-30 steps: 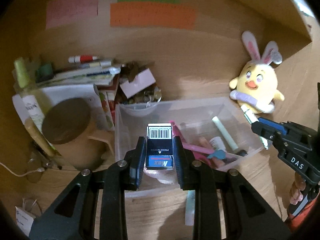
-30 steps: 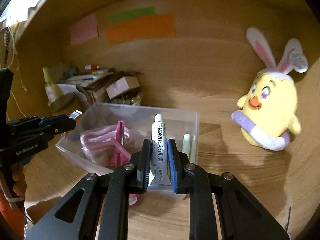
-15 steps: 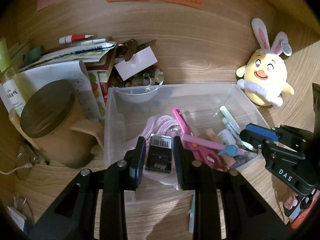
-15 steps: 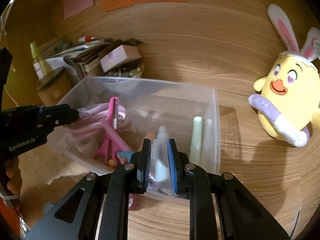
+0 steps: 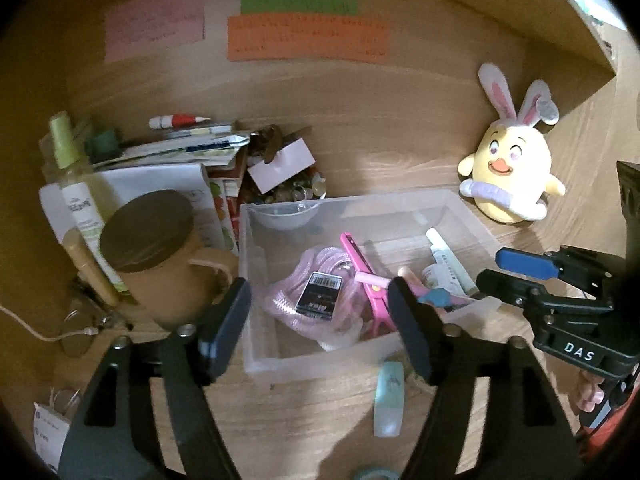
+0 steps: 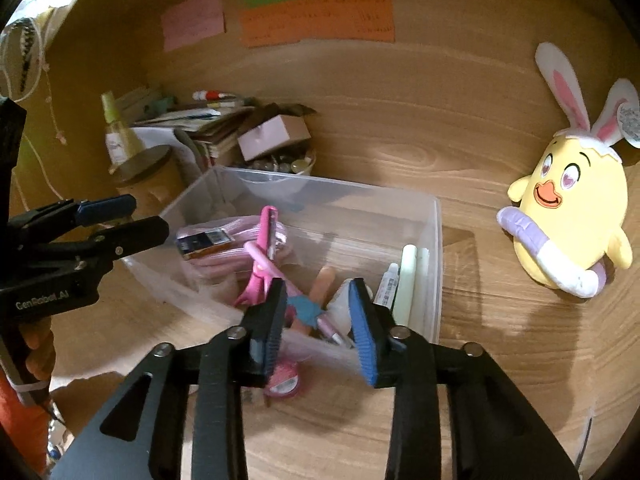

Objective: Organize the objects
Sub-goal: 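Grasp the blue tape roll with the left tool while the right grasps the eraser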

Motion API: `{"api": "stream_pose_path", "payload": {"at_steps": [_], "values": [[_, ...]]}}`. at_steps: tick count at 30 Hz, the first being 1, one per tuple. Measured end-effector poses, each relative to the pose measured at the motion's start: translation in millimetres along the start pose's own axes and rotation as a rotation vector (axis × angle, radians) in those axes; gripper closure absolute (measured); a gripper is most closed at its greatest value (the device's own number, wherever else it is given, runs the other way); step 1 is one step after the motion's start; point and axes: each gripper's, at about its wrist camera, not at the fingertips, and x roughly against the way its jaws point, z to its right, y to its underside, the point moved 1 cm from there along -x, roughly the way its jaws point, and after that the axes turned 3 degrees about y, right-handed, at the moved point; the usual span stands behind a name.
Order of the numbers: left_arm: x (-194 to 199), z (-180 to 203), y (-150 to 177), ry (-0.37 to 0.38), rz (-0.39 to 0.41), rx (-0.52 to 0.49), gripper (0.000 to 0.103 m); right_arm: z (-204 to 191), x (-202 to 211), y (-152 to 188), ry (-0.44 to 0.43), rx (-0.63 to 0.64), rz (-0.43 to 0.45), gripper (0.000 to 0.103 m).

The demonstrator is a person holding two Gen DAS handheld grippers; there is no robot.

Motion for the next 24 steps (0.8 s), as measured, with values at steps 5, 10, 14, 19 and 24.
{"api": "stream_pose_path", "payload": {"at_steps": [5, 10, 14, 19, 24], "values": [[11.6, -3.8, 14.8, -0.003, -0.016, -0.001, 0.018, -4.0, 16.0, 8.0, -0.016, 0.006, 0.016, 0.063], [14.8, -5.6, 40.3, -0.005, -0.059, -0.003, 0.017, -7.5, 18.1, 26.3, -0.035, 0.014, -0.013, 0.06], [11.0, -4.8, 62.5, 0.015, -0.119, 0.006, 0.017, -12.5, 6.8, 45.0, -0.053, 0.021, -0.075, 0.06], [6.5, 3.1, 92.7, 0.052, -0.196, -0.003, 0.017, -22.1, -11.0, 64.0, -0.082, 0.033, -0.149, 0.06], [3.5, 15.7, 113.5, 0.068, -0.244, -0.02, 0.017, -33.6, -29.7, 73.1, -0.109, 0.058, -0.21, 0.06]]}}
